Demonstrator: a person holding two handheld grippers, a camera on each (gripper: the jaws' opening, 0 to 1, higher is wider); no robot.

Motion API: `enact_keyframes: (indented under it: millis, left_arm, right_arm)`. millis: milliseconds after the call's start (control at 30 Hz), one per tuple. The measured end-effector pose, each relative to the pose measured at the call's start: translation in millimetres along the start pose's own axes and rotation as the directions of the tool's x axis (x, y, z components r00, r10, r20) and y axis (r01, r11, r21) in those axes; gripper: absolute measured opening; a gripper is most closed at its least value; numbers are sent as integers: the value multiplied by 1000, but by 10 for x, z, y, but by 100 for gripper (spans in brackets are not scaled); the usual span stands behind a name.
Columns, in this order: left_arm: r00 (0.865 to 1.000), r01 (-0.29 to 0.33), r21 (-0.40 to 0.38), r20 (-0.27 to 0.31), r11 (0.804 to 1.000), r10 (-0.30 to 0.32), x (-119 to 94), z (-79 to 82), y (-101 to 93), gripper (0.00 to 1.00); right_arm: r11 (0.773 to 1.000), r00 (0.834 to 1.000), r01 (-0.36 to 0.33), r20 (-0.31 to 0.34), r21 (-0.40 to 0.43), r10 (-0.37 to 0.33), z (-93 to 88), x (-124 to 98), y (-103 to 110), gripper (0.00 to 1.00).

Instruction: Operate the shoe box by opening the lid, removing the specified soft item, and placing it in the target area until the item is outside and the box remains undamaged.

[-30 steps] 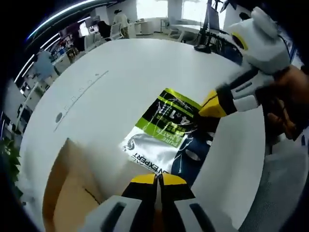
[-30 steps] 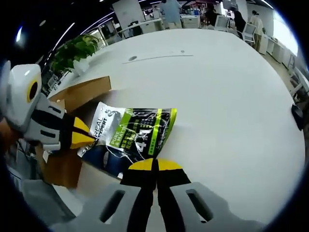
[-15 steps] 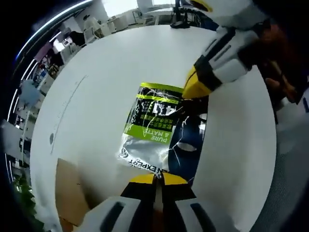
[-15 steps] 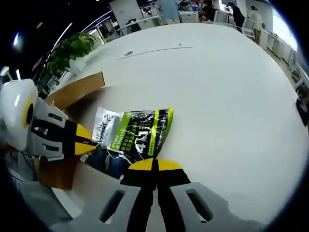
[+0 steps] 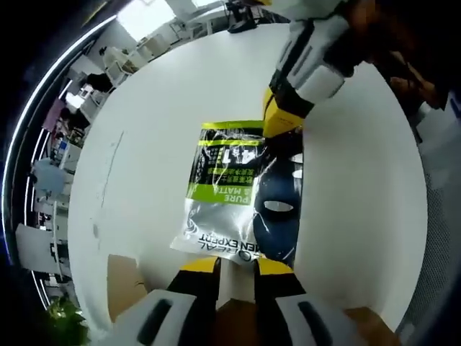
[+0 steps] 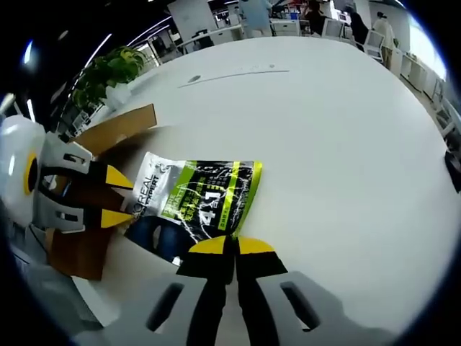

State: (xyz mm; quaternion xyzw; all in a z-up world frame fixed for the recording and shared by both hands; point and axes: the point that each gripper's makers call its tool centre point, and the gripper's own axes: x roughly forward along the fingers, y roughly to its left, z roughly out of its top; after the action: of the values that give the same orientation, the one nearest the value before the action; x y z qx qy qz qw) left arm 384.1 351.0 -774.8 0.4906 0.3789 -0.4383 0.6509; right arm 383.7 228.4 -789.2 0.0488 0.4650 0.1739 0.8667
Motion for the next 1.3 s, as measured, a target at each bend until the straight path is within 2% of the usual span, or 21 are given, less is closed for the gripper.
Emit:
enact_keyframes:
  millis: [133,233,433,533,633,667,767,900,967,1067,1200,1233,1300]
  left_arm:
    - [1000,-1,-4,12,1000,1,-68,-9,-6,22]
    - [1000,-19,31,23,999,19,-129,8,17,22]
    - [998,-6,-41,69,999,9,-260,30,16,23]
    - [992,15,-126,125,992,1,-356,73,2,23]
    - [991,1,-116,137,993,15,-460,69,23,23]
    - [989,-6,-109,149,994,22,-503,80,29,23]
    - [983,-1,-148,184,989,29,-602,103,34,24]
    - [975,12,-212,221,977,36,-706,93,40,25]
    - [975,2,-207,216,978,44,-751,71,30,27]
    - [969,-4,-209,239,978,55,-862,76,22,28]
    - [959,18,-276,278,961,62,-997,56,15,30]
    - [954,37,-301,293,953,55,-1026,59,2,30]
    - [940,90,-373,338,924,45,-1108,65,-17,32]
  right_arm:
    - [1000,1000,7,8,-19,-7,0,-16,-12,6]
    - [999,1000,2,15,-44,-2,0,-39,-7,11]
    - [999,1000,-1,2,-54,1,-41,-69,31,12]
    - [998,1000,10,2,-67,-10,-61,-84,19,12]
    - [997,1000,5,-3,-81,-5,-87,-97,42,14]
    - [995,1000,23,-4,-98,-23,-94,-109,15,15]
    - [993,999,43,1,-108,-43,-91,-156,-10,21]
    - [993,999,40,13,-112,-38,-63,-244,24,21]
    - [992,999,43,18,-121,-41,-52,-283,43,22]
    - [991,999,42,31,-129,-38,-22,-364,86,24]
    - [988,998,43,51,-146,-36,30,-487,152,29]
    - [988,998,42,55,-149,-34,41,-514,168,30]
    - [987,997,40,64,-153,-30,68,-582,207,31]
